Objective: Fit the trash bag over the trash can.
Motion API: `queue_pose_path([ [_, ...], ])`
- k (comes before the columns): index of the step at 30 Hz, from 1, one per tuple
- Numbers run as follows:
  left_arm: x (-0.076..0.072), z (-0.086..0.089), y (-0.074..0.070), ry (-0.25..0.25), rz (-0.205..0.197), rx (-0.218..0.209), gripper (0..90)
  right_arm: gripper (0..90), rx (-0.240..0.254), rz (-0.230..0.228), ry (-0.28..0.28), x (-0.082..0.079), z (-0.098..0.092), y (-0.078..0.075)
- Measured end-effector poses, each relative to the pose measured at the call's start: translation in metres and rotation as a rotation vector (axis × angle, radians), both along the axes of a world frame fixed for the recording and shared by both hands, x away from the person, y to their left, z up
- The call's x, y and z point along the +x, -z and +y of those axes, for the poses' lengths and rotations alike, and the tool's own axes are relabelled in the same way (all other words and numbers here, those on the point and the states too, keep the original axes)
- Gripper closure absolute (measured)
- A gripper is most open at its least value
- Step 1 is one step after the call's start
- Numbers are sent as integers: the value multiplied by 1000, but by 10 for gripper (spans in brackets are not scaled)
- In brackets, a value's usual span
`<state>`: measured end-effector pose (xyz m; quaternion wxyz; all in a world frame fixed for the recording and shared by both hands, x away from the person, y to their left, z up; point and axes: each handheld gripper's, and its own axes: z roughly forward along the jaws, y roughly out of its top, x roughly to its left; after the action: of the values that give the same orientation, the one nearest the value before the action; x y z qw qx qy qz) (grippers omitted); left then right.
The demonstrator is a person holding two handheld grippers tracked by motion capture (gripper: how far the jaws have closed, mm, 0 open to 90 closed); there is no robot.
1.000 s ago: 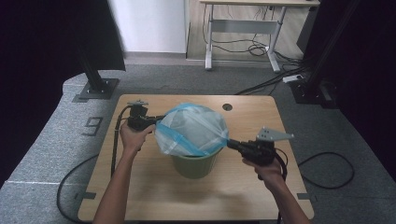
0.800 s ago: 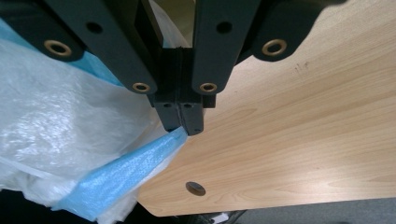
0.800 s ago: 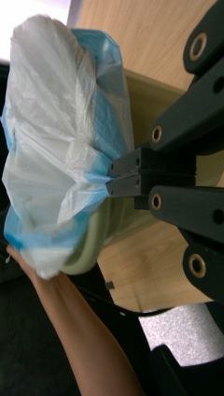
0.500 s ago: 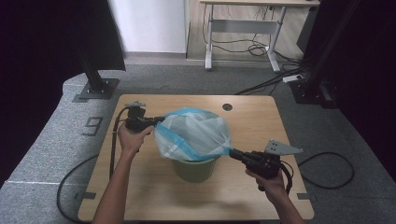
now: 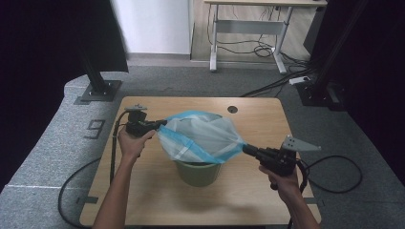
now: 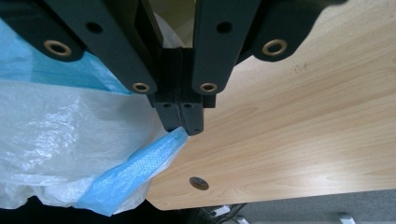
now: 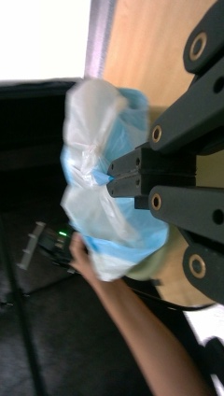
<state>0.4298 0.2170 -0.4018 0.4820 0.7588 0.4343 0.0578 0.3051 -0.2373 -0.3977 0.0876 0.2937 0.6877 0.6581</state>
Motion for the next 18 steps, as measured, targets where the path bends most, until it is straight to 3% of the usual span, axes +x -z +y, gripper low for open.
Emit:
queue_pose_path([
  [3,0,-1,4,1,8,0,900,891,-54,25,-26,-10,6,19],
  [8,-1,-3,9,7,15,3,900,892,-107,91,-60,-9,14,49],
  [18,-1,-7,22,26,31,2,900,893,-193,161,-100,1,34,85],
])
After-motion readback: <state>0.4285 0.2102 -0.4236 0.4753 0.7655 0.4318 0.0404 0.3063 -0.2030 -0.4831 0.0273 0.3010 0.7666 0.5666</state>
